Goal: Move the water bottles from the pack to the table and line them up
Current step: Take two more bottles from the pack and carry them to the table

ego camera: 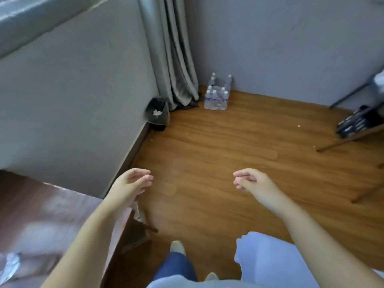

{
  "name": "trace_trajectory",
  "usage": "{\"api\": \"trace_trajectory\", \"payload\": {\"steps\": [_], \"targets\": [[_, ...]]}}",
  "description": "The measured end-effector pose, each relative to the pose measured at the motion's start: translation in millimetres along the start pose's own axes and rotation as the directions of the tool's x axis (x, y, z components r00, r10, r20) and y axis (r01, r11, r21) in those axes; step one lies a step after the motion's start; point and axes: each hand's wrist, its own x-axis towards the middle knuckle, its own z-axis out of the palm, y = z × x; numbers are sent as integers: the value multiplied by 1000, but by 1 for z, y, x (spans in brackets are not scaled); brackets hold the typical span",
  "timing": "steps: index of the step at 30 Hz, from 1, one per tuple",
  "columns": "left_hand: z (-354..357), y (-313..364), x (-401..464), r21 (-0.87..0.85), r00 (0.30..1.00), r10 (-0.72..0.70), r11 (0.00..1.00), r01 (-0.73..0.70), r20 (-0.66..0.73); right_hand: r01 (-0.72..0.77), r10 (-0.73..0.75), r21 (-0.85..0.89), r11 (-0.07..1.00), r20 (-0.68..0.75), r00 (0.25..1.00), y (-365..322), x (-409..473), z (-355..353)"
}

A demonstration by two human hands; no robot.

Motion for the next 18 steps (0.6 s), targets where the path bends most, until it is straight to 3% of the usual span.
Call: {"api": "trace_trajectory", "payload": {"steps": [9, 18], "targets": [[66, 99, 239, 76, 981, 25, 996, -41, 192, -115, 129, 98, 989, -152, 980, -38, 182, -78], [105, 231, 465, 134, 971, 30, 989, -63, 237, -104, 160, 218, 971, -261, 952, -126, 374, -164]]}}
